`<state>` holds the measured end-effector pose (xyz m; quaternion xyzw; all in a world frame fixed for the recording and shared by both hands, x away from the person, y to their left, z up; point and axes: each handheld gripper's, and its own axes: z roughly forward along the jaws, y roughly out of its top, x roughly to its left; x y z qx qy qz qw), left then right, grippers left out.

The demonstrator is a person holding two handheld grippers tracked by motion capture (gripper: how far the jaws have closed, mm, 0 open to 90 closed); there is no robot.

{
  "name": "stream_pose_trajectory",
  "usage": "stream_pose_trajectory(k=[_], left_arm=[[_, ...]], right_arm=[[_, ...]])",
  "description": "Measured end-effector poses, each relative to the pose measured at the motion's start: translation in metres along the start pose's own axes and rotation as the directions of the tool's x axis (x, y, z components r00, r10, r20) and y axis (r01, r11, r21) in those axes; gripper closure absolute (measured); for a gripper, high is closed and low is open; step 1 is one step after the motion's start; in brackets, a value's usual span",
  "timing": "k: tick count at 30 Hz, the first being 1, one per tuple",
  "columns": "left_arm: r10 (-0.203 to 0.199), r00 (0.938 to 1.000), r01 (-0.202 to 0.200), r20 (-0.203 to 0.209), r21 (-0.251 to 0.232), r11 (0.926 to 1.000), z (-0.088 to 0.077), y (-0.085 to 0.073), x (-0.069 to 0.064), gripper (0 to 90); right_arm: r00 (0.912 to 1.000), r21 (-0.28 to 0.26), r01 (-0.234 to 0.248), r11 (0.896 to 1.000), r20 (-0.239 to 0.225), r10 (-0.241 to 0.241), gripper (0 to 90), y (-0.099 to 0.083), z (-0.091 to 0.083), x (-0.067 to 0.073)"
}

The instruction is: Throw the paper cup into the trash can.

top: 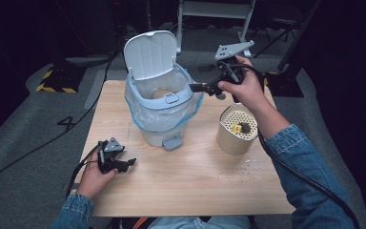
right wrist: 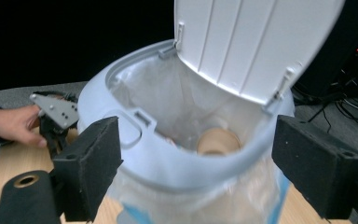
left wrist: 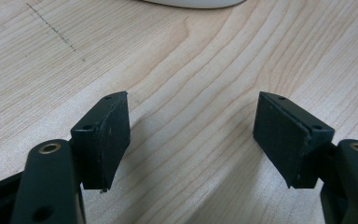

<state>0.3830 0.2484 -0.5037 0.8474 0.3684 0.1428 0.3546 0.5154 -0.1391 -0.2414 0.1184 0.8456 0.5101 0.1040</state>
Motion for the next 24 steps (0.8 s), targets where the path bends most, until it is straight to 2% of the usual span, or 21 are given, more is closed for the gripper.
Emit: stream_pose_trajectory(k=[13,24], left_arm=[[-0.002,1.0,0.002,-0.003,0.001,1.0,0.0,0.0,-0.001,27.6],[-0.002,1.0,0.002,-0.003,0.001,1.0,0.0,0.0,-0.001,27.5]], right_arm=[[0.9941,-0.011,-0.072,0.997,0.08,0.073,16.5,-0.044,-0.071,-0.005],[0.9794,-0.011,-0.139,0.99,0.147,0.139,18.8,-0.086,-0.118,-0.003]])
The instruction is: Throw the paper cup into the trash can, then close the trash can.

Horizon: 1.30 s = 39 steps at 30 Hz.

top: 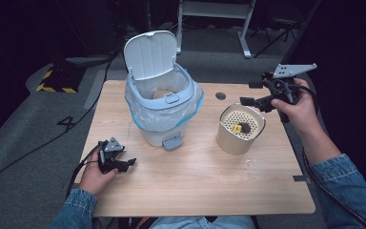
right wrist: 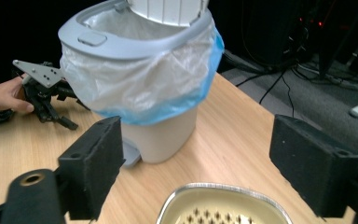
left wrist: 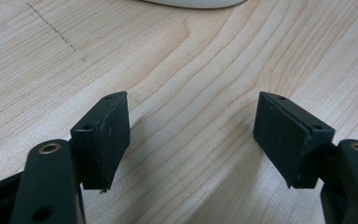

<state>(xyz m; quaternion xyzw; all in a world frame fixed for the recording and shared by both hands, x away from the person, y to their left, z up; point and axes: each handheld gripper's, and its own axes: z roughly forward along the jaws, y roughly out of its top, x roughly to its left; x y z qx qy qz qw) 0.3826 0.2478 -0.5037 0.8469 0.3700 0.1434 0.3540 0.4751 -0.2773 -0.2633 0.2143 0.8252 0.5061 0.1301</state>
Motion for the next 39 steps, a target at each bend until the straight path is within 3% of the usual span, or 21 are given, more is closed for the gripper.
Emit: stream_pose_trajectory(k=[12,22,25,28,34,39], left_arm=[[-0.004,1.0,0.004,0.0,-0.001,1.0,0.001,0.001,0.0,26.9],[-0.012,0.9999,0.012,-0.007,0.0,0.9999,0.002,0.002,0.0,25.5],[-0.007,1.0,0.007,-0.002,0.006,1.0,0.003,0.002,-0.001,23.8],[0.022,0.9995,-0.023,0.021,0.024,0.9995,0.002,0.001,-0.003,14.6],[0.018,0.9997,-0.018,0.019,0.024,0.9995,0.001,0.0,-0.003,14.6],[0.016,0.9998,-0.016,0.01,0.021,0.9996,0.001,0.0,-0.003,15.6]], right_arm=[[0.9965,0.035,-0.059,0.998,0.06,0.057,20.0,-0.049,-0.039,0.002],[0.9913,0.097,-0.101,0.99,0.095,0.091,19.3,-0.112,-0.051,0.007],[0.9899,0.125,-0.102,0.987,0.111,0.088,18.7,-0.13,-0.053,0.009],[0.9879,0.143,-0.118,0.983,0.117,0.102,18.2,-0.149,-0.05,0.011],[0.9823,0.157,-0.157,0.975,0.127,0.138,17.4,-0.189,-0.039,0.013],[0.9767,0.197,-0.173,0.965,0.161,0.142,17.5,-0.222,-0.026,0.017]])
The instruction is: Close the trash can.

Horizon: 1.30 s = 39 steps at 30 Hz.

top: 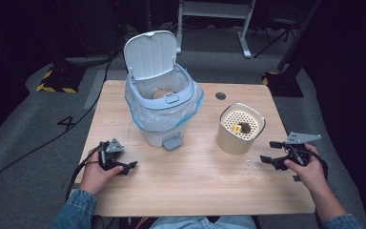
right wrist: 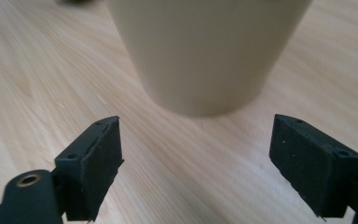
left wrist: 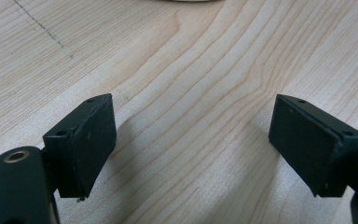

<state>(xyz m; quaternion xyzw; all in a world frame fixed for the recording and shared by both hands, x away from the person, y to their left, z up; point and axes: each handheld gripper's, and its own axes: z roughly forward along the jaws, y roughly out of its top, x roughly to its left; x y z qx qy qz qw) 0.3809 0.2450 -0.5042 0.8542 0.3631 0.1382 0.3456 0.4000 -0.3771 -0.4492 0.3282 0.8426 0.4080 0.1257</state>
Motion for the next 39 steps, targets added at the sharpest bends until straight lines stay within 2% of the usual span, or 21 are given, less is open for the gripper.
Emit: stream_pose_trajectory(k=[2,5,7,13,17,21,26,29,31,32,36,39], left_arm=[[-0.002,1.0,0.002,-0.001,-0.001,1.0,0.0,0.0,0.0,15.7],[-0.006,1.0,0.006,-0.002,-0.003,1.0,0.0,0.0,0.0,15.8],[-0.006,1.0,0.006,-0.003,-0.003,1.0,0.0,0.0,0.0,16.1],[-0.022,0.9997,0.022,-0.009,-0.008,0.9997,-0.001,0.0,0.001,20.1],[-0.049,0.9987,0.05,0.014,-0.041,0.9979,-0.007,0.003,0.003,21.7],[-0.046,0.9988,0.047,0.013,-0.076,0.996,-0.018,0.01,0.005,22.4],[-0.064,0.9973,0.068,0.036,-0.138,0.9882,-0.035,0.026,0.008,24.4],[-0.07,0.9931,0.086,0.094,-0.184,0.9791,-0.046,0.04,0.009,23.4],[-0.048,0.9922,0.071,0.115,-0.204,0.9765,-0.055,0.049,0.011,22.1],[-0.034,0.9931,0.057,0.113,-0.207,0.9767,-0.06,0.053,0.013,22.1],[-0.004,0.9942,0.032,0.107,-0.256,0.9661,-0.079,0.073,0.018,23.4],[0.022,0.9947,0.006,0.1,-0.275,0.9614,-0.09,0.089,0.02,26.1]], right_arm=[[0.9997,0.026,0.003,1.0,0.026,-0.004,17.3,-0.011,0.008,0.0],[0.9994,0.056,-0.004,0.998,0.034,0.002,17.3,-0.023,0.018,0.001],[0.9993,0.064,-0.016,0.998,0.036,0.013,17.2,-0.03,0.022,0.001],[0.9979,0.083,-0.011,0.996,0.064,0.006,16.6,-0.04,0.03,0.006],[0.9953,0.063,-0.012,0.998,0.097,0.006,15.4,-0.044,0.031,0.009],[0.9937,0.051,-0.018,0.999,0.111,0.012,14.7,-0.046,0.032,0.011],[0.9942,0.05,-0.018,0.999,0.106,0.013,14.8,-0.046,0.032,0.01],[0.9932,0.047,-0.023,0.999,0.115,0.017,15.0,-0.046,0.032,0.011],[0.9932,0.047,-0.023,0.999,0.115,0.017,15.0,-0.046,0.032,0.011],[0.9932,0.047,-0.023,0.999,0.115,0.017,15.0,-0.046,0.032,0.011],[0.9931,0.046,-0.025,0.999,0.115,0.02,15.2,-0.046,0.031,0.012],[0.9929,0.046,-0.025,0.999,0.117,0.02,15.4,-0.046,0.031,0.012]])
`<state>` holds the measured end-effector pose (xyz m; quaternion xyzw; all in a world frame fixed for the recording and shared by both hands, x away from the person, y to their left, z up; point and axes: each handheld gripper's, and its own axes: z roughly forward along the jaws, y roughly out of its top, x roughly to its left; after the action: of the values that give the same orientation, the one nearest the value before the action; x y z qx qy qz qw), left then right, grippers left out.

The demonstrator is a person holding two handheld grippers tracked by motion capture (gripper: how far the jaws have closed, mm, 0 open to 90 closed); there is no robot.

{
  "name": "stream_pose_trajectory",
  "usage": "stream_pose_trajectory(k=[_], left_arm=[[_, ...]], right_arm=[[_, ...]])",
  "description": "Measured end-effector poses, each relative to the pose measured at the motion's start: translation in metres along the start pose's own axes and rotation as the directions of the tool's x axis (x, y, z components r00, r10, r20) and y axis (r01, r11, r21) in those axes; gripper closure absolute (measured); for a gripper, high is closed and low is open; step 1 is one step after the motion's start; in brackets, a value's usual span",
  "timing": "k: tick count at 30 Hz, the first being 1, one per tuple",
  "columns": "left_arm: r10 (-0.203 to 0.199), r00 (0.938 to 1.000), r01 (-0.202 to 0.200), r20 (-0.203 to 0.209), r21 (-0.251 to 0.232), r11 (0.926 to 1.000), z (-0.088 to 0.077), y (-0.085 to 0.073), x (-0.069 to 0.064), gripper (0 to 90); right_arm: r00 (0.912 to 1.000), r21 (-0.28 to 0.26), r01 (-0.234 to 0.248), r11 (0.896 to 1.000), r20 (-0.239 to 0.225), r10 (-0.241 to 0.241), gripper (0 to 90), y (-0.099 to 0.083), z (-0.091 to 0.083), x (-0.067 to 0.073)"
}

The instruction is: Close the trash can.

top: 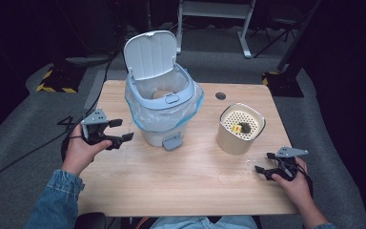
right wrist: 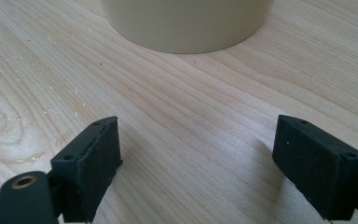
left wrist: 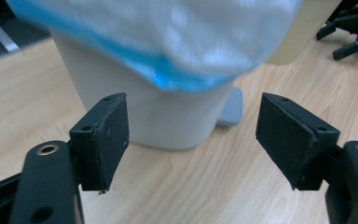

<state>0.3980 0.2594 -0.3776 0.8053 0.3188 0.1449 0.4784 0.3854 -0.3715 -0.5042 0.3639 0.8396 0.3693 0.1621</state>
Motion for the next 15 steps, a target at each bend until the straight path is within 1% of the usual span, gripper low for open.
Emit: stream_pose_trajectory(k=[3,8,11,15], left_arm=[[0.022,0.9998,-0.022,-0.004,-0.015,0.9997,-0.004,0.016,0.001,26.2],[0.047,0.9989,-0.047,-0.006,-0.023,0.9986,-0.01,0.038,0.004,26.7],[0.058,0.9983,-0.059,-0.004,-0.028,0.9979,-0.013,0.051,0.008,27.6],[0.087,0.9962,-0.087,-0.009,-0.028,0.9958,-0.015,0.069,0.015,27.7]], right_arm=[[1.0,0.001,-0.002,1.0,0.002,0.002,15.6,0.0,0.0,0.0],[1.0,-0.001,-0.003,1.0,0.001,0.003,15.9,0.0,0.0,0.001],[1.0,-0.003,-0.003,1.0,0.002,0.003,16.4,-0.001,-0.001,0.001],[1.0,-0.004,-0.003,1.0,0.003,0.003,16.6,-0.001,-0.001,0.001]])
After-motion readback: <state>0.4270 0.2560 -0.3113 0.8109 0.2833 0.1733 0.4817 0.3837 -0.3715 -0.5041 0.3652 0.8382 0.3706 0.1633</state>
